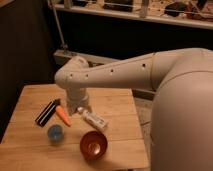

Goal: Place the ceramic cup in the ceramic bowl

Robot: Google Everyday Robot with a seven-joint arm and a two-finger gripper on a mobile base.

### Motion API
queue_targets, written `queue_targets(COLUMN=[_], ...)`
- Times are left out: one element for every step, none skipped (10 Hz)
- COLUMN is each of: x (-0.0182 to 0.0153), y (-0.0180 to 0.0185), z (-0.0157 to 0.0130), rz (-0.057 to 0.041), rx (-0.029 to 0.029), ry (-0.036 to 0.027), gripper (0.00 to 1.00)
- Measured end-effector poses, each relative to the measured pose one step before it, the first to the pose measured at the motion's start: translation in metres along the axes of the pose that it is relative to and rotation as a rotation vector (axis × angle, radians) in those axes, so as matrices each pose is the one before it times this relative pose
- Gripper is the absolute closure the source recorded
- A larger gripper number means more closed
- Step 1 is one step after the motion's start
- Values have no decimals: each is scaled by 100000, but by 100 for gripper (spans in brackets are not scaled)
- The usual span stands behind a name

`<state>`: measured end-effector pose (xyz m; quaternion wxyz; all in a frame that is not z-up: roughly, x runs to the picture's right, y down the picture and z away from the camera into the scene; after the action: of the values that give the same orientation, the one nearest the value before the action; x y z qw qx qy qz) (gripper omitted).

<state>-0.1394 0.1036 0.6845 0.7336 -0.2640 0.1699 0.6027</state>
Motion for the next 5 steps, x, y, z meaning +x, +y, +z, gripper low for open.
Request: queue_targets(x=[272, 239, 236, 238, 120], y=[809, 651, 656, 657, 556], z=[-51, -27, 44, 91, 224], rz=[-2933, -2067, -1692, -1483, -1328], rx=[-187, -335, -599, -862, -1141], ry=[-1337, -857, -507, -191, 37], gripper=[35, 35, 35, 35, 35])
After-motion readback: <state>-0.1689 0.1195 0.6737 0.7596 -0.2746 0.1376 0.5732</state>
